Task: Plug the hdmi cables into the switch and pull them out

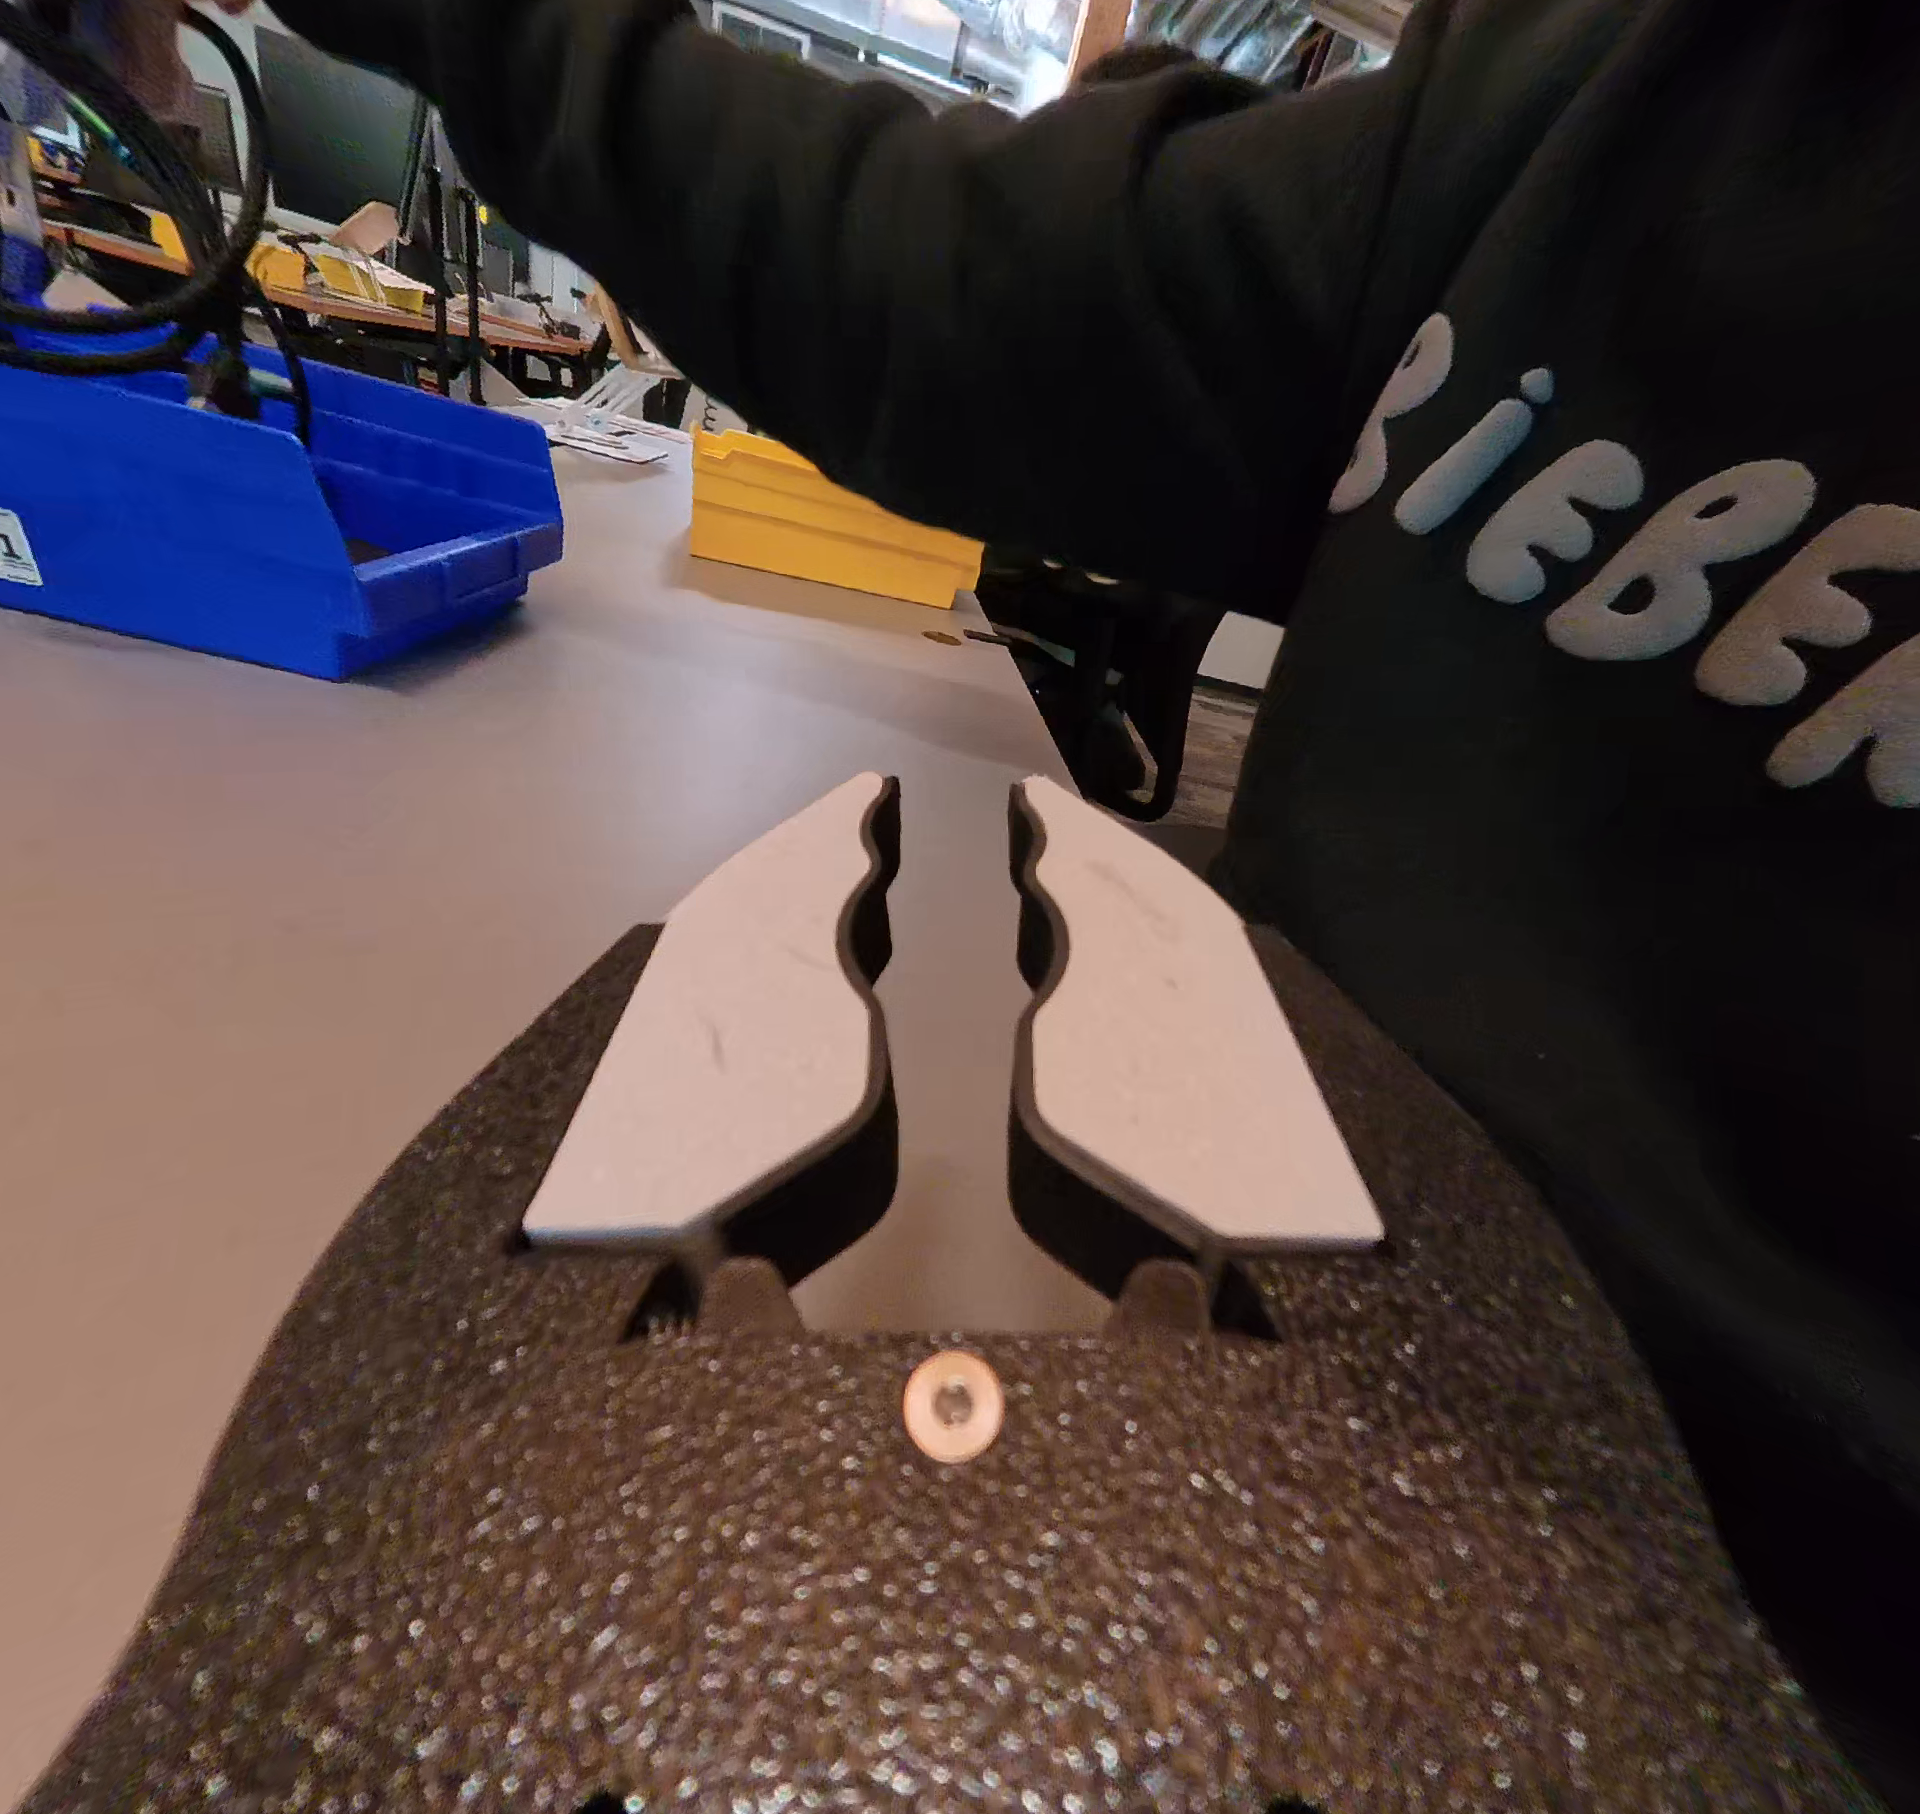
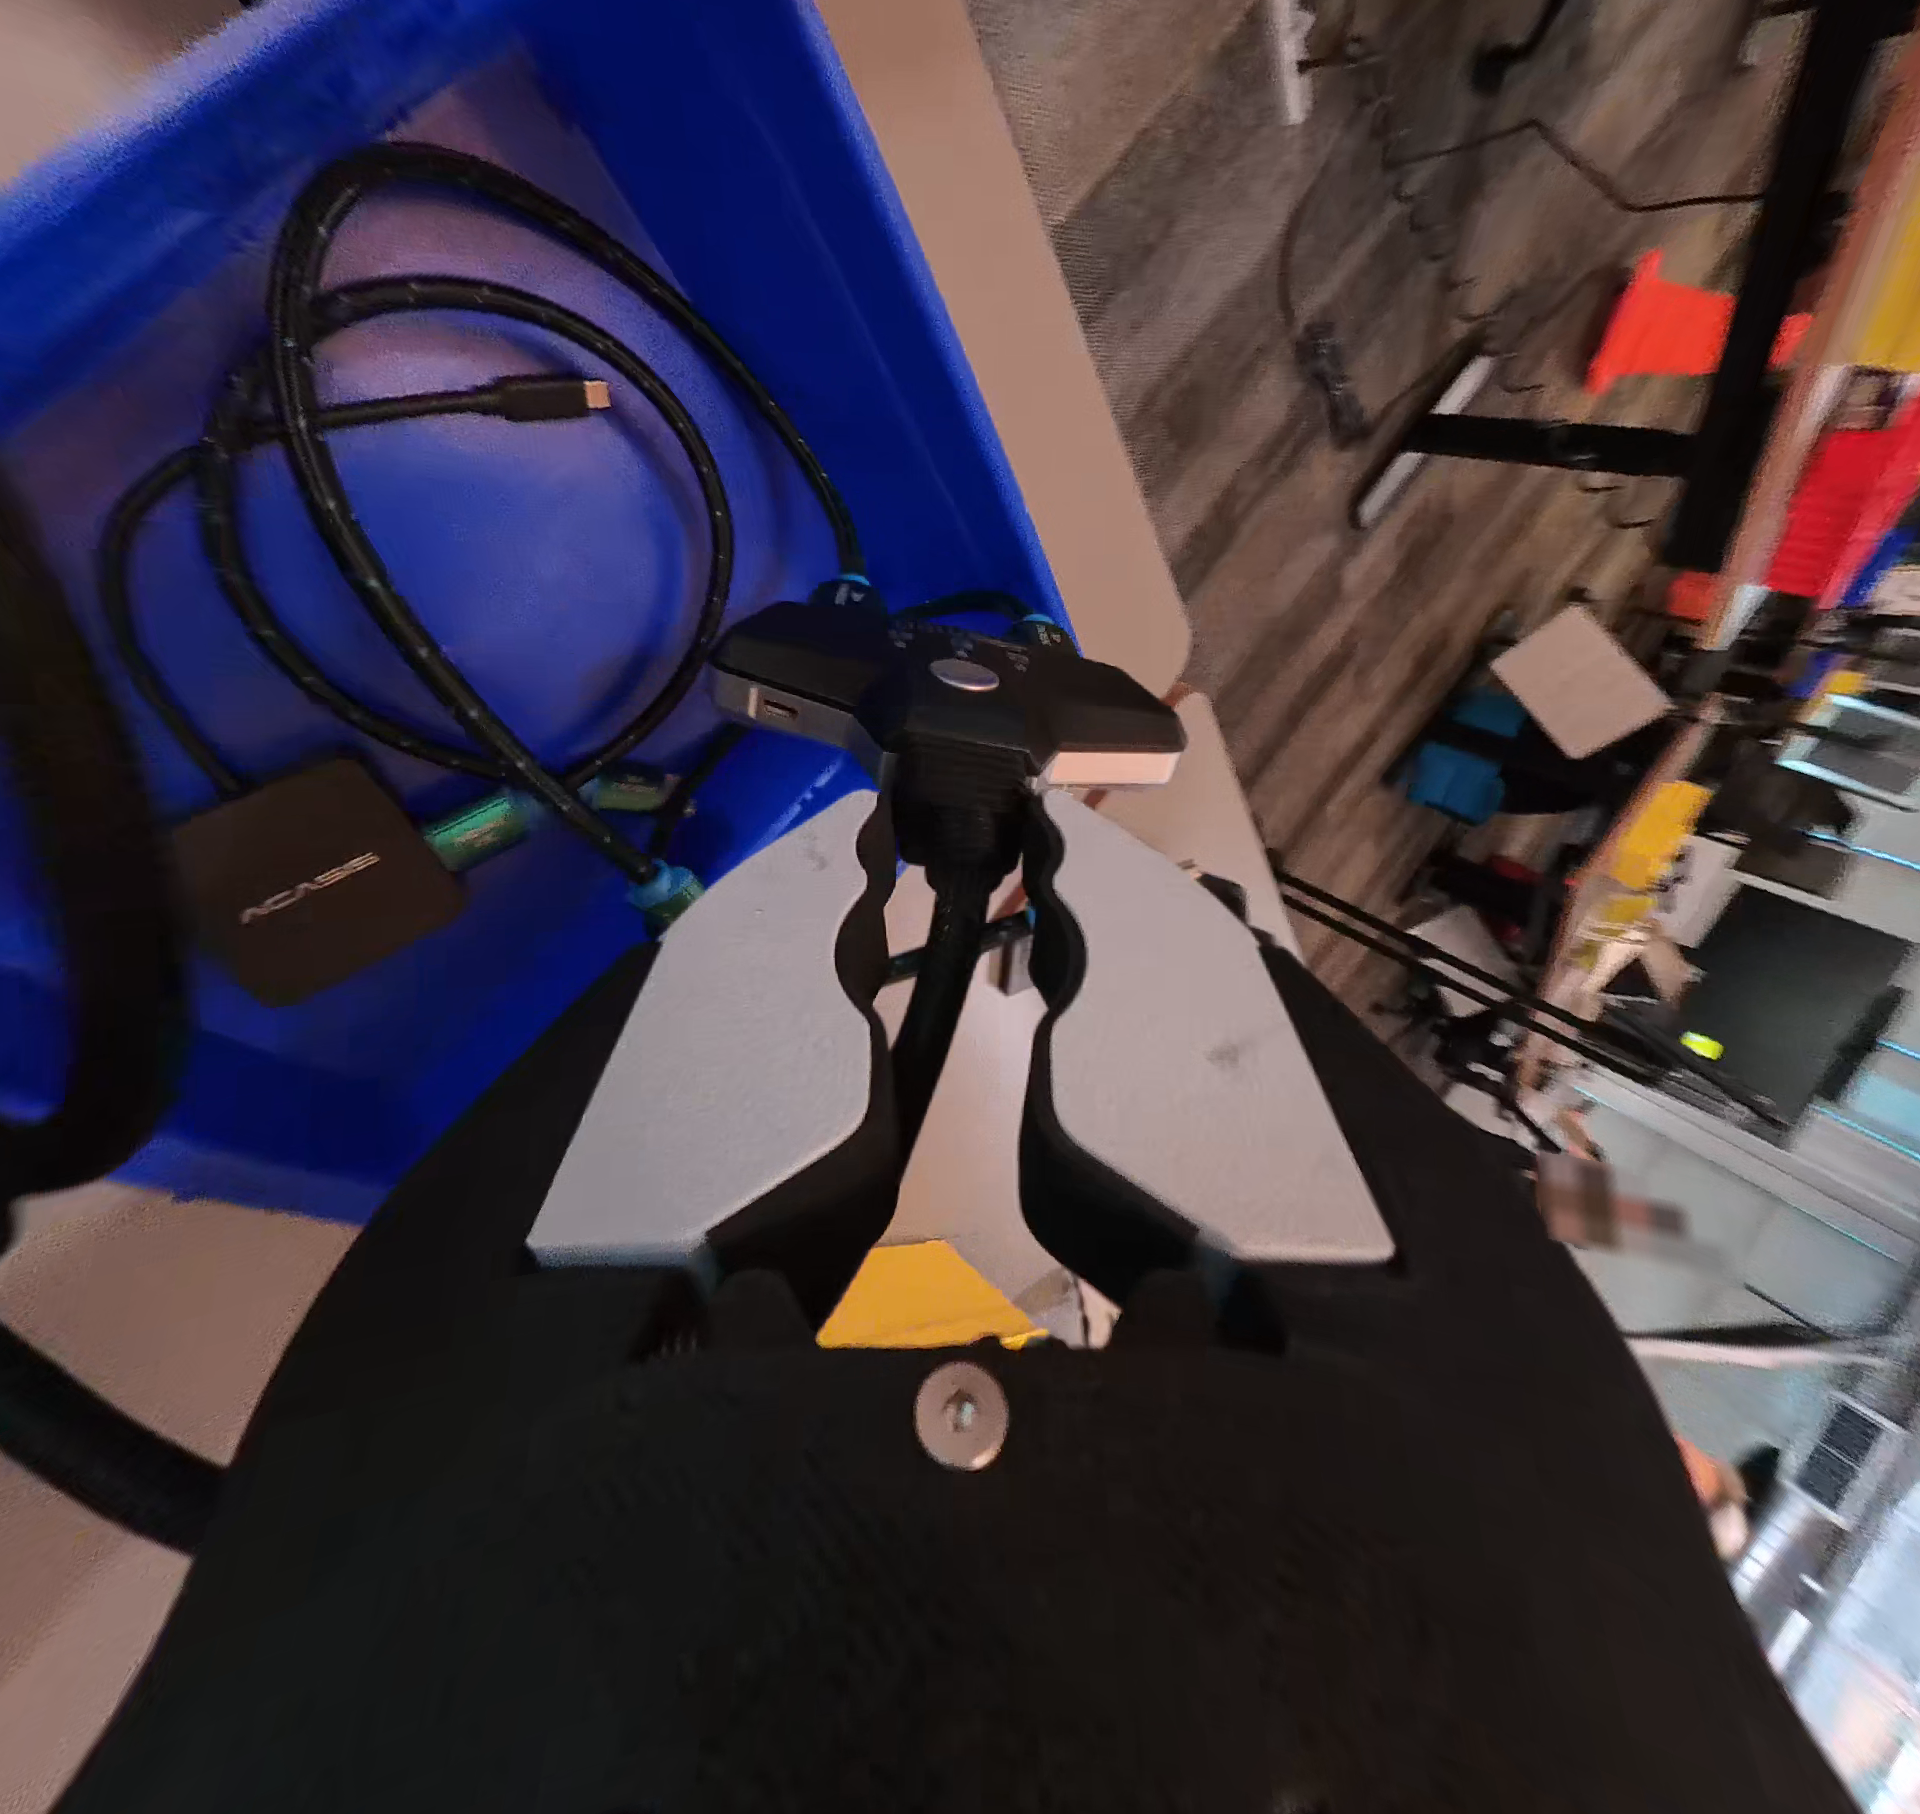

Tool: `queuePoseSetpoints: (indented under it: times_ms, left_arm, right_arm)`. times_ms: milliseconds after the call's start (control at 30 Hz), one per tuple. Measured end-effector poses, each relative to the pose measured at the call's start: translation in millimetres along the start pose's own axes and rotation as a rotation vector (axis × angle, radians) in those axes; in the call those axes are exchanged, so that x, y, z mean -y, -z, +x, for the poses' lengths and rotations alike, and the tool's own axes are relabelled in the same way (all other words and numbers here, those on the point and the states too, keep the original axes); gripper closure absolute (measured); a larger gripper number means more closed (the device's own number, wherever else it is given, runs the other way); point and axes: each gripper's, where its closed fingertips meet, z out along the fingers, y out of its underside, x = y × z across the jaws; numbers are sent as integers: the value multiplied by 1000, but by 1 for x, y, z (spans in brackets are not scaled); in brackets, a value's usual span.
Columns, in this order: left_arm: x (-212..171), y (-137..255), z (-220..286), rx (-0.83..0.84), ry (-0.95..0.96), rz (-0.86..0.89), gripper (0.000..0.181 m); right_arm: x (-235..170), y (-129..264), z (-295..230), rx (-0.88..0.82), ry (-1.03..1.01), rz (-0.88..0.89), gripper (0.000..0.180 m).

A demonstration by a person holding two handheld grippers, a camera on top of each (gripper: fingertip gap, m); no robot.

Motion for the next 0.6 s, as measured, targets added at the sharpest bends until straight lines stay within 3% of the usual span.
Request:
queuePoseSetpoints:
  times_ms: [133,233,300,400,467,600]
  left_arm:
    - [3,2,-1,-7,17,24,161]
    - [6,4,-1,-14,33,50,161]
    - [7,5,-3,-10,40,61,161]
    - [7,5,-2,-2,30,63,161]
    - [5,4,-1,-2,20,51,161]
    - [3,-1,3,-16,12,31,161]
  right_arm:
    - [-2,-1,0,-215,5,80,153]
    - [-8,1,-11,-242,-78,167,154]
    - [-14,2,-25,-179,-142,225,153]
    - [-34,0,-57,14,-177,227,131]
    - [-46,-3,-70,80,-206,248,134]
    - [-71,-17,-89,79,-265,261,127]
